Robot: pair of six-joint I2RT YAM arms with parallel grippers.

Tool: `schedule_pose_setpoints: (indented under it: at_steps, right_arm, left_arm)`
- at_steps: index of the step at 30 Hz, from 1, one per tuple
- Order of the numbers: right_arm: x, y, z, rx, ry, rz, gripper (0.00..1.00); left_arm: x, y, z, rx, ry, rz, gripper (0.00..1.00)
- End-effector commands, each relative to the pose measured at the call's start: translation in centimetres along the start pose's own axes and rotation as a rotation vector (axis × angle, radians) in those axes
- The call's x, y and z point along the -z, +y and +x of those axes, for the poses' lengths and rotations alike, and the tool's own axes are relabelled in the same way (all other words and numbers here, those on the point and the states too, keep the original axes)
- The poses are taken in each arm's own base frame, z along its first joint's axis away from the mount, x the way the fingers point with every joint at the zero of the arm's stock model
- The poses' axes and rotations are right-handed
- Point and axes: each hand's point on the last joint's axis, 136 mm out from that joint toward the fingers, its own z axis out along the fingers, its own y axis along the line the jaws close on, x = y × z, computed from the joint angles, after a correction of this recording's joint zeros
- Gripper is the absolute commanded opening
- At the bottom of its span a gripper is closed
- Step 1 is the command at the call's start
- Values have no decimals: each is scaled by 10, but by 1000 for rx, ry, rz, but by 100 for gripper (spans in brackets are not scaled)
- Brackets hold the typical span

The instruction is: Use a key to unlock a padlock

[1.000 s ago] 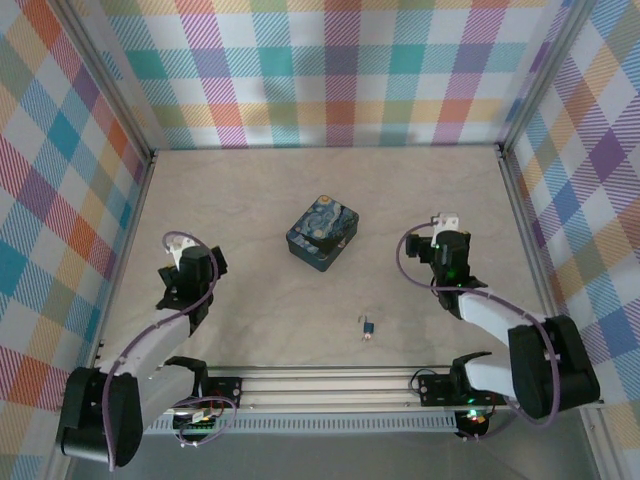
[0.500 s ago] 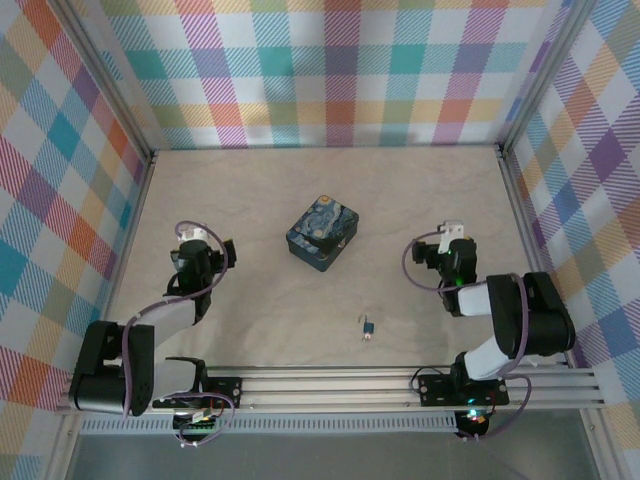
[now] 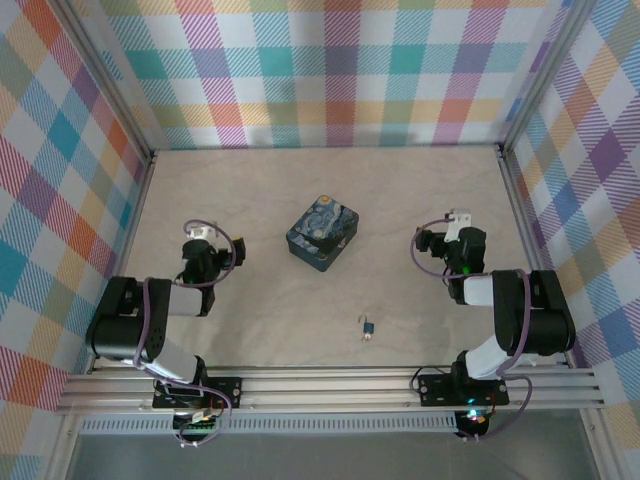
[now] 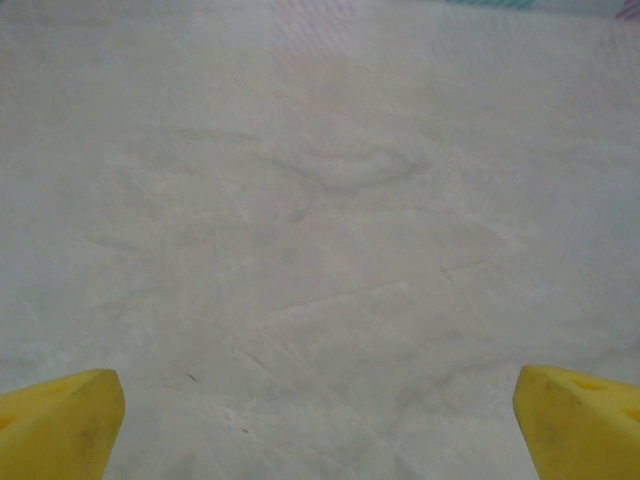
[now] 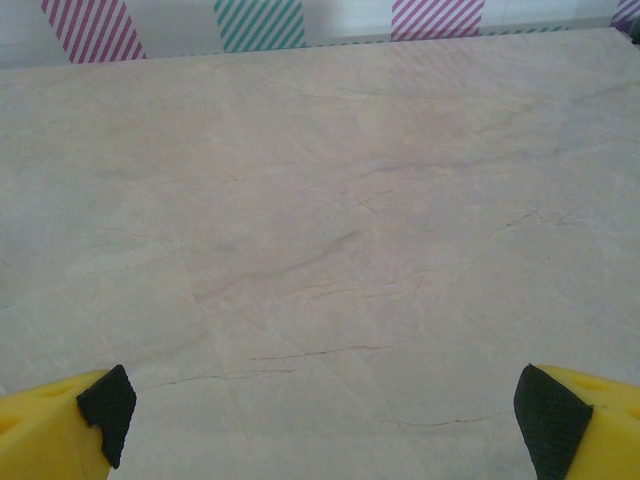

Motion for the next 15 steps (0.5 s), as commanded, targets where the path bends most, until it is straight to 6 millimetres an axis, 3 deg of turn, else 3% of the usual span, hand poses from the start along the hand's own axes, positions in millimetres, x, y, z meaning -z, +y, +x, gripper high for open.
schedule_pose_setpoints:
  at_steps: [1,15]
  right_arm:
    - [1,6,-3,-3,-7,-26,100]
    - [0,8,-3,2,-2,-41,100]
  left_arm:
    - [-8,-2,-22,8,-49,18,100]
    - [-11,-5,-21,-17,-24,4,100]
